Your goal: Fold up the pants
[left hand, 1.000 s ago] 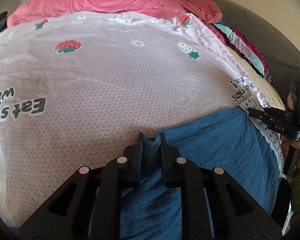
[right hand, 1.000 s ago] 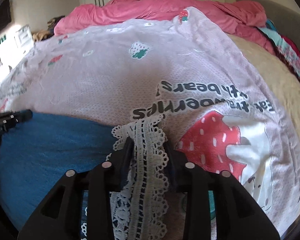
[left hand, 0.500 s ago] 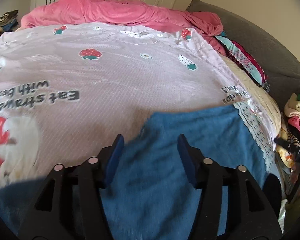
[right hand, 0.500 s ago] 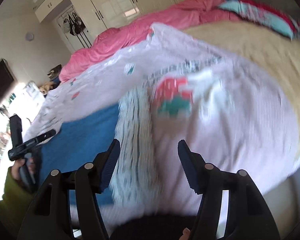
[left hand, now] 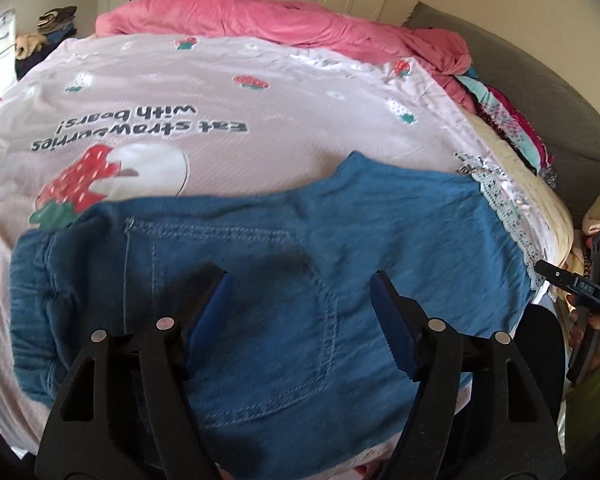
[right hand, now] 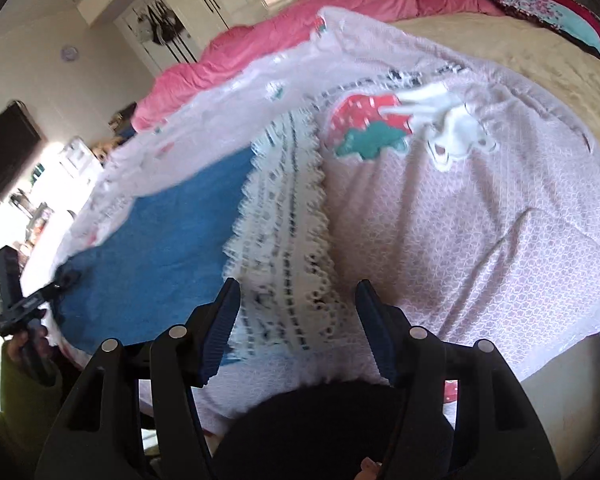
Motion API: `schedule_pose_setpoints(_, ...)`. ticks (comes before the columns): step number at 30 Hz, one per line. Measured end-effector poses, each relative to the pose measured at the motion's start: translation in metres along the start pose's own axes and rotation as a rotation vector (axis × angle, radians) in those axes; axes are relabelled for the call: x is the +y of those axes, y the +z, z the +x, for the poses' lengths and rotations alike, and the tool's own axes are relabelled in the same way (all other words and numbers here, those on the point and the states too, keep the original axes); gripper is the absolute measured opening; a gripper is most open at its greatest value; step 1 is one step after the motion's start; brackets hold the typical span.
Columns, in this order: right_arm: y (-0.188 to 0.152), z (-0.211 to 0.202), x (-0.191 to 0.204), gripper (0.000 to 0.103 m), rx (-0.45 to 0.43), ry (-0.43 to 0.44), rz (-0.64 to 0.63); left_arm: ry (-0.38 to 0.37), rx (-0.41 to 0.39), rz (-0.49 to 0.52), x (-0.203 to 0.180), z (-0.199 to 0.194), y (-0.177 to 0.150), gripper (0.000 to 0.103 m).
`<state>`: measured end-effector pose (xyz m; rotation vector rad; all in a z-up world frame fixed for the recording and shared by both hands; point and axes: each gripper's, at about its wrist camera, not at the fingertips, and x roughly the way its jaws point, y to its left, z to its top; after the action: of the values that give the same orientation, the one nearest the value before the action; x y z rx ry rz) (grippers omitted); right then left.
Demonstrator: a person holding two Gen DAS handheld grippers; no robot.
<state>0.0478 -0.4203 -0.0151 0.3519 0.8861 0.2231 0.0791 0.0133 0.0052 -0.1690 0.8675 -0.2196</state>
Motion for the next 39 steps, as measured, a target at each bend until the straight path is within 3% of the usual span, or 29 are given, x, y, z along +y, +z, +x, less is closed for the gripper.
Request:
schedule_pose_setpoints(2,-0.001,0.003,0.004,0.053,0.009,-0.008,-0.025,0.032,0.006,0.019,-0.001,0.001,-0.002,0.064)
schedule_pose_setpoints(4,-0.002,0.0,0.007,0.04,0.012,-0.008,-0.047,0.066,0.016,0.028,-0.002,0.006,-0.005,0.067)
schedule_pose_setpoints(8,-0.006,-0.003,0.012,0.033,0.01,-0.005,-0.052,0.096,0.03,0.028,0.0,0.014,-0.009,0.068)
schedule_pose_setpoints(10,-0.007,-0.003,0.018,0.023,0.005,-0.018,-0.076,0.108,0.031,0.04,-0.001,0.015,-0.01,0.069)
schedule_pose_setpoints(16,-0.007,-0.02,0.032,0.016,-0.012,-0.143,-0.22,0.117,0.053,0.03,0.005,0.018,-0.011,0.069)
schedule_pose_setpoints(20,-0.019,-0.002,0.022,0.016,0.062,-0.183,-0.204,0.124,0.054,0.046,0.005,0.021,-0.012,0.069)
schedule_pose_setpoints(24,-0.021,0.003,0.015,0.017,0.059,-0.165,-0.155,0.125,0.048,0.057,0.005,0.02,-0.014,0.069)
schedule_pose_setpoints(27,-0.02,-0.002,0.011,0.03,0.059,-0.173,-0.135,0.132,0.04,0.066,0.003,0.02,-0.015,0.069)
schedule_pose_setpoints(30,-0.021,-0.015,0.01,0.039,0.037,-0.178,-0.112,0.134,0.03,0.07,0.0,0.016,-0.016,0.07)
schedule_pose_setpoints(34,-0.018,-0.034,0.012,0.04,-0.026,-0.171,-0.09,0.131,0.021,0.048,-0.007,0.002,-0.015,0.071)
schedule_pose_setpoints(39,-0.013,-0.038,0.045,0.048,-0.068,-0.129,-0.172,0.085,-0.004,0.113,-0.038,-0.014,-0.023,0.077)
